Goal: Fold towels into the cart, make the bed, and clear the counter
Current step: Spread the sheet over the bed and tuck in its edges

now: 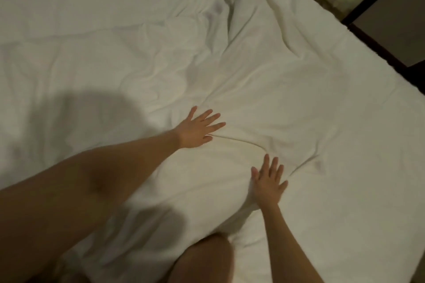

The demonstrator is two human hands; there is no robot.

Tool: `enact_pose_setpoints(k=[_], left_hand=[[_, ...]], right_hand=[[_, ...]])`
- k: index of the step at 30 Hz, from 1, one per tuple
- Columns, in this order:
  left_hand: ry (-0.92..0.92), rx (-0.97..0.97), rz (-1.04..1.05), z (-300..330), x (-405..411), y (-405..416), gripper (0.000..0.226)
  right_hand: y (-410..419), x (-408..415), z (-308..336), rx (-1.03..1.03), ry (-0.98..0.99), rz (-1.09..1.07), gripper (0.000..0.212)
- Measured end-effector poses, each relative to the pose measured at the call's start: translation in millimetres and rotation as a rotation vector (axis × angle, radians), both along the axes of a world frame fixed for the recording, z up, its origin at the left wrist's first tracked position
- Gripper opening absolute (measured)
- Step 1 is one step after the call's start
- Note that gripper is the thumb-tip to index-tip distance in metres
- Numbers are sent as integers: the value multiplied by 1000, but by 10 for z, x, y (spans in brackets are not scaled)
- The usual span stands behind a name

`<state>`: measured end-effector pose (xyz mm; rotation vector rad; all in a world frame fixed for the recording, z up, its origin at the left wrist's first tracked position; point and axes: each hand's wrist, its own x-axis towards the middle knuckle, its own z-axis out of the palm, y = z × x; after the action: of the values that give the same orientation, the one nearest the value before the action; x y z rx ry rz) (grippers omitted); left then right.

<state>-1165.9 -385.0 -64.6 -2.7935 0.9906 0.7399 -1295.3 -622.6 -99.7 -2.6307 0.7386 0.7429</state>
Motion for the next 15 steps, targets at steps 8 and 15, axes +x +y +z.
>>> enact_pose_setpoints(k=[8,15], left_hand=[[63,-159,-91,5,-15,510,52],[138,-325,15,694,251,655,36]], right_hand=[[489,120,505,21,-130,-115,59],[1299,227,1195,52,-296,-104,53]])
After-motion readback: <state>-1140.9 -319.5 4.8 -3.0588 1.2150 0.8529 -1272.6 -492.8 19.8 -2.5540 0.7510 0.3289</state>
